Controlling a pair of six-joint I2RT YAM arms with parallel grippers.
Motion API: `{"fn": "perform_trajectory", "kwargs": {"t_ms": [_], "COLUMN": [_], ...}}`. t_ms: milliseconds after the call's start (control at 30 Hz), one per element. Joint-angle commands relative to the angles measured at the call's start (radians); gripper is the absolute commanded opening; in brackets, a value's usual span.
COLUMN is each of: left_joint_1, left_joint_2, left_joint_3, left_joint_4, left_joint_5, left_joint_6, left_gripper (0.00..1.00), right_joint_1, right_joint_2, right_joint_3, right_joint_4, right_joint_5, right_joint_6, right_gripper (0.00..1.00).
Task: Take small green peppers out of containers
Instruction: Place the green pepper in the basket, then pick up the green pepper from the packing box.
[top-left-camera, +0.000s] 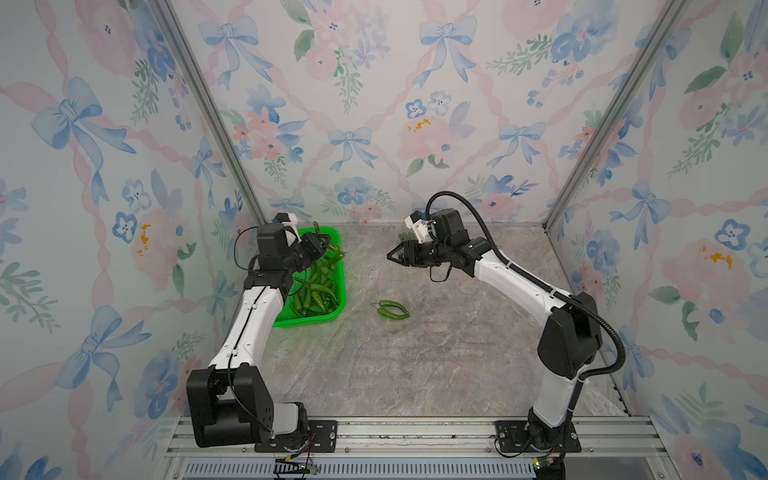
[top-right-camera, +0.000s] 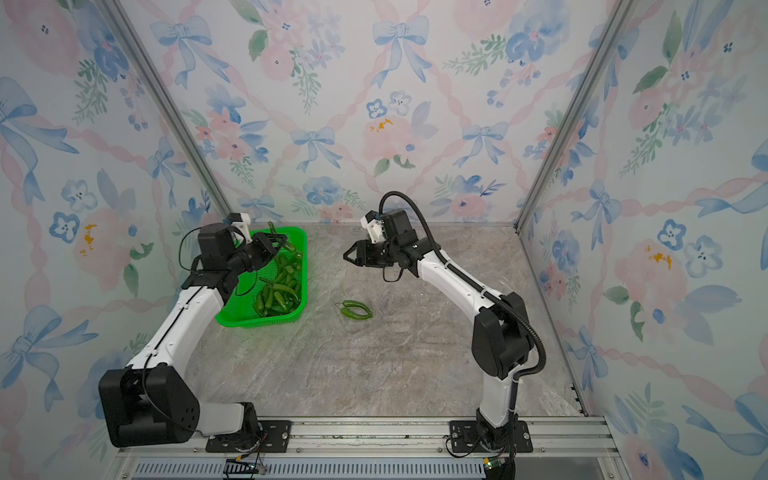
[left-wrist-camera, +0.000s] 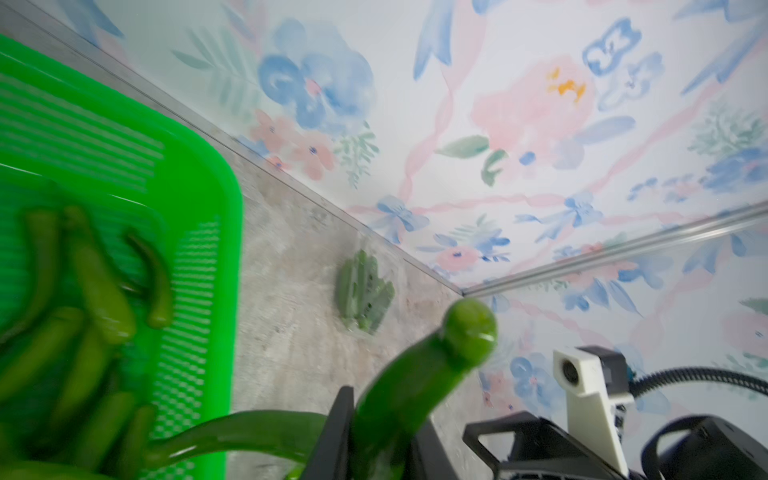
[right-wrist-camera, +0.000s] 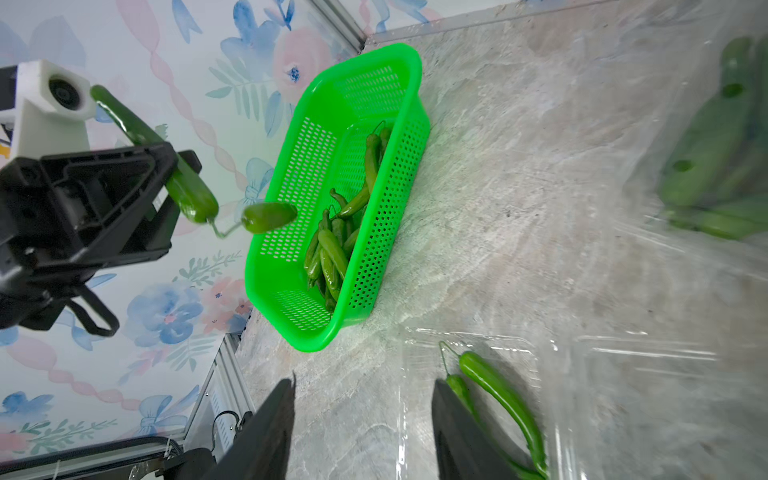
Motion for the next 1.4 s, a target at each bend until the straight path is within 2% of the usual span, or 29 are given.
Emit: {"fn": "perform_trajectory", "kwargs": {"t_ms": [0, 100, 267, 300, 400, 433, 467, 567, 667, 833, 933, 1067, 1200, 1367], "left_joint_1": [0.117, 0.169, 0.178, 0.177, 0.178, 0.176, 0.173, 0.143, 0.060, -0.224, -0.387, -0.550, -0.654, -0.712], "left_joint_2": [0.072, 0.160, 0.290, 0.306, 0.332, 0.329, 0.322, 0.271, 0.173, 0.052, 0.026, 0.042, 0.071, 0.156], "left_joint_3": [-0.001, 0.005, 0.021, 0.024, 0.017, 0.011, 0.007, -0.003, -0.038, -0.114, -0.157, -0.199, -0.210, -0.177], "left_joint_4": [-0.048, -0.047, -0.047, -0.047, -0.048, -0.048, -0.048, -0.047, -0.048, -0.061, -0.070, -0.070, -0.069, -0.069], "left_joint_5": [0.065, 0.032, -0.013, -0.022, -0.024, -0.027, -0.024, 0.001, 0.004, -0.070, -0.163, -0.248, -0.327, -0.360], "left_joint_6": [0.078, 0.112, 0.139, 0.144, 0.145, 0.139, 0.139, 0.150, 0.144, 0.066, 0.000, -0.063, -0.115, -0.134], "left_gripper": [0.19, 0.19, 0.19, 0.23, 0.48, 0.53, 0.56, 0.56, 0.58, 0.57, 0.56, 0.56, 0.55, 0.56], "right_joint_1": [0.027, 0.040, 0.052, 0.054, 0.054, 0.053, 0.051, 0.031, -0.002, -0.074, -0.115, -0.157, -0.187, -0.199], "right_joint_2": [0.034, 0.052, 0.063, 0.060, 0.049, 0.043, 0.035, 0.010, -0.043, -0.159, -0.233, -0.327, -0.392, -0.426], "right_joint_3": [0.039, 0.022, -0.015, -0.025, -0.048, -0.054, -0.064, -0.086, -0.138, -0.253, -0.333, -0.428, -0.511, -0.561], "right_joint_4": [0.020, 0.022, 0.000, -0.009, -0.042, -0.052, -0.062, -0.115, -0.161, -0.232, -0.258, -0.278, -0.248, -0.215], "right_joint_5": [-0.047, -0.060, -0.079, -0.080, -0.072, -0.061, -0.046, 0.007, 0.085, 0.219, 0.274, 0.315, 0.314, 0.311], "right_joint_6": [0.026, 0.024, 0.007, 0.000, -0.031, -0.039, -0.049, -0.074, -0.101, -0.148, -0.170, -0.194, -0.186, -0.183], "right_gripper": [0.54, 0.54, 0.54, 0.54, 0.54, 0.54, 0.54, 0.54, 0.54, 0.55, 0.56, 0.56, 0.56, 0.56]}}
